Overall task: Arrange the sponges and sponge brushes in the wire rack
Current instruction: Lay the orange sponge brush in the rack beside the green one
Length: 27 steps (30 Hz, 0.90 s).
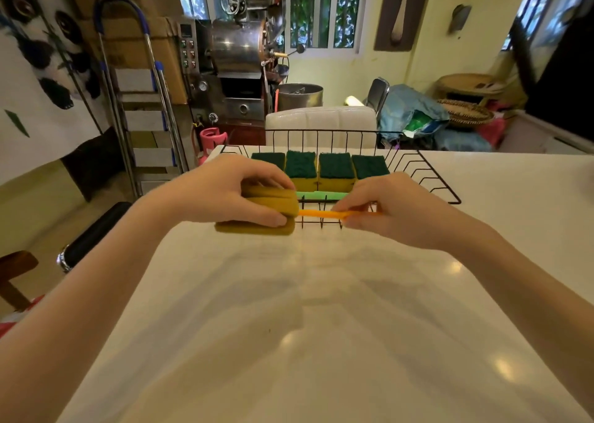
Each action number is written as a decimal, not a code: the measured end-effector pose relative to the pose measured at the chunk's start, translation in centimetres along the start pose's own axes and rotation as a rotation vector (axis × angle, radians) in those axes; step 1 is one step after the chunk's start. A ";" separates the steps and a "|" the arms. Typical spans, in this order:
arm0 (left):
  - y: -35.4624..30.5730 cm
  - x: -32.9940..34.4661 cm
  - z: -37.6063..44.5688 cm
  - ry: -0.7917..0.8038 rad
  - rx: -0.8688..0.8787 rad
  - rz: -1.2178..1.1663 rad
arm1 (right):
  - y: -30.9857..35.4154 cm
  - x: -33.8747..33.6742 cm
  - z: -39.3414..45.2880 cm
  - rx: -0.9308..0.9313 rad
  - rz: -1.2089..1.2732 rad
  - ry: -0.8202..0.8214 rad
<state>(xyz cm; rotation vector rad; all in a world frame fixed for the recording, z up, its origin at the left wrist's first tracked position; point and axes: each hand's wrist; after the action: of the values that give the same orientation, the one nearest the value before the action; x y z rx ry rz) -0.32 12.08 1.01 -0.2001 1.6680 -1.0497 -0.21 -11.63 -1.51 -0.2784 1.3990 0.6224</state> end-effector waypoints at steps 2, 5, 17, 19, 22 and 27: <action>-0.2 -0.7 1.4 -0.048 0.044 0.031 | -0.8 -0.6 0.8 0.026 -0.013 -0.054; -0.2 -1.4 3.1 -0.117 0.098 0.047 | -1.9 -1.2 2.0 0.049 -0.034 -0.100; -2.0 -3.5 7.4 -0.546 0.365 -0.628 | -5.1 -1.4 5.3 0.198 0.501 -0.601; -1.6 -2.6 7.9 -0.423 0.264 -0.708 | -4.4 -1.3 5.9 0.210 0.814 -0.664; -1.2 -1.3 9.8 -0.167 0.067 -0.474 | -2.9 -0.9 6.7 0.202 1.251 -0.594; 0.2 0.0 10.3 -0.156 0.090 -0.495 | -1.9 0.0 7.5 0.214 1.387 -0.543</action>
<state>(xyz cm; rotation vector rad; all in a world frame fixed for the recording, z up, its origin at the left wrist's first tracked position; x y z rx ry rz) 8.50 6.68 0.81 -0.6437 1.4578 -1.4317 7.05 -9.16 -0.54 1.0691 0.9415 1.5005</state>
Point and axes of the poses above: each hand's wrist, its own z-axis towards the middle knuckle, its own x-axis out of the palm, y = z × x, and after that the axes turned 12 degrees about -z, right-handed
